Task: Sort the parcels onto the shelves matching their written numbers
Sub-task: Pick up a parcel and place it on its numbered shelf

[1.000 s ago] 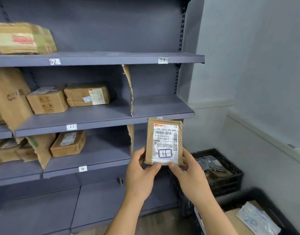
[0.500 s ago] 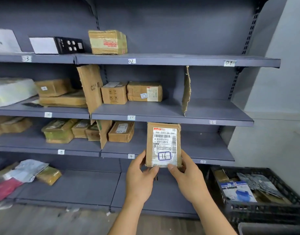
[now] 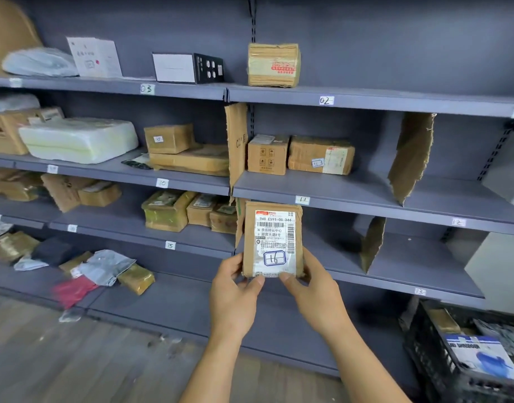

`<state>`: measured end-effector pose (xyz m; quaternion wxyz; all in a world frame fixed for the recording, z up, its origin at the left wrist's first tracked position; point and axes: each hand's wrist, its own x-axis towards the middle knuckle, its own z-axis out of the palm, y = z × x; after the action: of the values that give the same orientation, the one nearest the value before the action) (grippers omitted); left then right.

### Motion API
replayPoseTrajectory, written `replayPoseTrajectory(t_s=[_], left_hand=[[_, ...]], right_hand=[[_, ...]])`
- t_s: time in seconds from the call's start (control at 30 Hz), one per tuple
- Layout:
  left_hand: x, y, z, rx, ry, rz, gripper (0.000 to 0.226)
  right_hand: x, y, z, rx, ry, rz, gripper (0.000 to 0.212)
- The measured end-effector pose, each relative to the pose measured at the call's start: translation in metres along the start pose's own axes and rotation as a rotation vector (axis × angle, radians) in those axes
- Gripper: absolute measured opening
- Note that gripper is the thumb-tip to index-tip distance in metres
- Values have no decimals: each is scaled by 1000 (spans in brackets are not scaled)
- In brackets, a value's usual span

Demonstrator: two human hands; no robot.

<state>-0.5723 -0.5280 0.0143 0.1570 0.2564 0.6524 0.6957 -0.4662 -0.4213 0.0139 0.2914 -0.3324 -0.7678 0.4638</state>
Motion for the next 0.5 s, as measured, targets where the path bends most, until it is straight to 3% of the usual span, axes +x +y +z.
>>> replayPoseTrajectory(t_s=[0.5], left_hand=[[44,-28,-98,32,140,-51,41]], right_hand=[[30,-25,109,-14,-126,9,53]])
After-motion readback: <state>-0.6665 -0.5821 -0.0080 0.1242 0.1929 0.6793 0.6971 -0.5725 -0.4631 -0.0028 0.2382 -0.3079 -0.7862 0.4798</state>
